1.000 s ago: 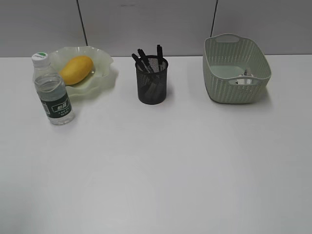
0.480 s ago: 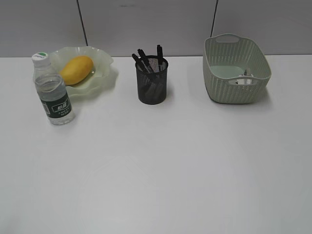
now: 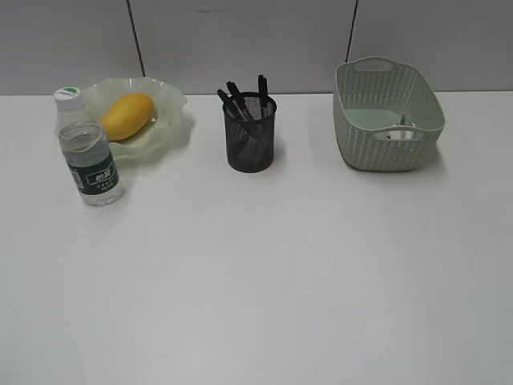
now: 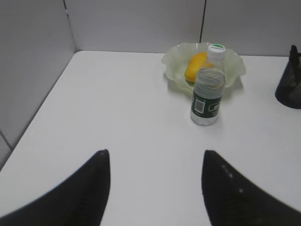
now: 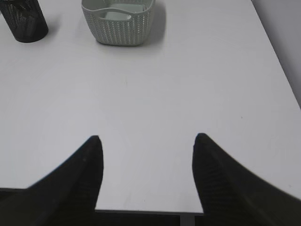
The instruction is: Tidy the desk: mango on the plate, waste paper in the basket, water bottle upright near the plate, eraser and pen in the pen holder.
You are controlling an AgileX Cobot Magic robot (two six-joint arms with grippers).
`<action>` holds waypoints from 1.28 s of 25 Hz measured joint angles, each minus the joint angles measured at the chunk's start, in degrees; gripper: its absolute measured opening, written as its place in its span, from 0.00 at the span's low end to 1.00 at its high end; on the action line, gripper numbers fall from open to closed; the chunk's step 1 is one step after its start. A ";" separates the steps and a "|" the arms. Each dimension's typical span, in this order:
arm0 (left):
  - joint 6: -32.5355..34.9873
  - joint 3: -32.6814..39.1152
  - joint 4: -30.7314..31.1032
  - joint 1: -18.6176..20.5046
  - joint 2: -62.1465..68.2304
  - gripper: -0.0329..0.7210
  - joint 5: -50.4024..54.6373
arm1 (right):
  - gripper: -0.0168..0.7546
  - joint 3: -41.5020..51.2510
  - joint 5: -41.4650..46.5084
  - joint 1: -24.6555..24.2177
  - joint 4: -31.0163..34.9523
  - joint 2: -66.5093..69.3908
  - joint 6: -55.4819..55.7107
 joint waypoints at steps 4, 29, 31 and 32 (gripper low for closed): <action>0.00 0.00 -0.36 1.91 -0.07 0.67 0.02 | 0.64 0.00 0.00 0.00 0.00 0.00 0.00; 0.16 0.97 -1.10 -5.10 -0.17 0.61 7.58 | 0.64 0.00 -0.03 0.00 0.00 0.00 -0.05; 0.16 1.83 -1.10 -5.10 -0.17 0.61 6.09 | 0.64 0.00 -0.07 0.00 0.00 0.00 -0.05; 0.16 1.95 -1.48 -5.10 -0.17 0.61 5.70 | 0.64 0.00 -0.07 0.00 0.00 0.00 -0.05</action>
